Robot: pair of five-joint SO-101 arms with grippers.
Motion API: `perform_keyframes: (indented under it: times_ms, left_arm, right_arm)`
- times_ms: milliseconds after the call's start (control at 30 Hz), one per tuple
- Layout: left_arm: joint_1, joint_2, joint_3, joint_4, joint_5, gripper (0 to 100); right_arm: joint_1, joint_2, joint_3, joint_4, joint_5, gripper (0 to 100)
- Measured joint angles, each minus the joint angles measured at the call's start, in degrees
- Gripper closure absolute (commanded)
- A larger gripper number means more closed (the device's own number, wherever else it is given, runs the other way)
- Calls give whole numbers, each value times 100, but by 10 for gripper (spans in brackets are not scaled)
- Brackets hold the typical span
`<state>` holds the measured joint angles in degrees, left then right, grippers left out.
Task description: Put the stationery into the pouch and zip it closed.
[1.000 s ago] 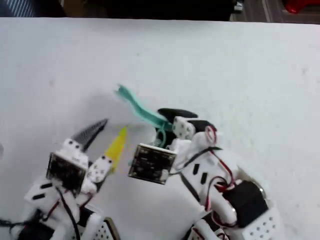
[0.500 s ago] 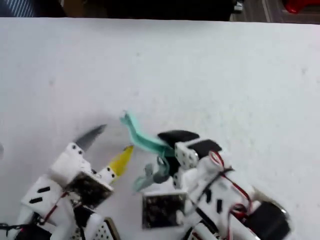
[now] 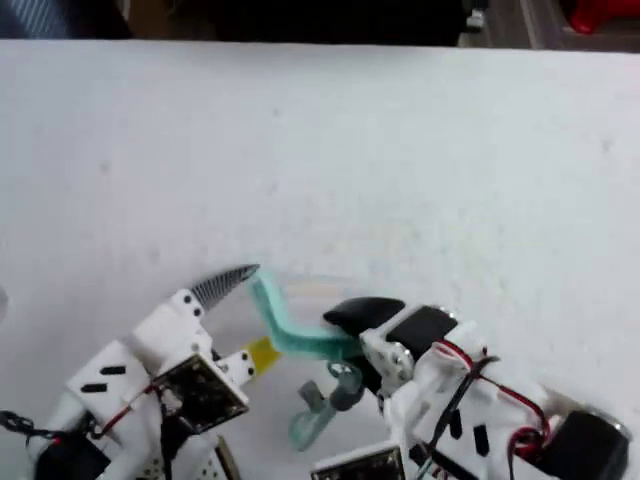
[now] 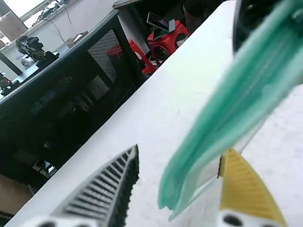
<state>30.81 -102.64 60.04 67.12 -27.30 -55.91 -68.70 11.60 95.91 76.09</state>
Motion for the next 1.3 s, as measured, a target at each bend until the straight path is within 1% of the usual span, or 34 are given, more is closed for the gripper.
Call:
perform_keyframes:
  times_ms: [100,233,367,467,600,633,700,767,867,1000,1133,1200,1300]
  left_arm:
    - [220,0,53,-62,35,714]
    - [642,9,220,-158,360,714]
    - [730,0,466,-369,448,728]
    - [730,0,580,-466,457,806]
    - [756,0,615,-554,457,973]
    - [782,0,633,-633,466,985]
    - [782,0,668,-782,466,960]
    - [782,0,668,-905,457,980]
    - [791,35,677,-923,501,977]
    - [791,18,677,-923,1055,977]
    - [826,18,677,-932,1565,977]
    - [844,105,686,-1099,1679,977]
    - [844,105,923,-1495,1723,978]
  right_arm:
    - [-44,0,0,-18,0,981]
    - [-53,185,-44,-62,53,981]
    - [-79,536,-387,-62,97,981]
    - [-123,703,-756,-44,97,981]
    - [-132,835,-941,44,88,981]
    - [-132,862,-967,44,35,981]
    - [-132,870,-1011,44,-35,981]
    - [-132,870,-1029,35,-62,981]
    - [-132,870,-1029,35,-79,981]
    - [18,870,-1029,79,-149,981]
    - [334,862,-1073,70,-484,979]
    - [554,862,-1116,9,-651,951]
    - [853,888,-1116,-229,-1099,840]
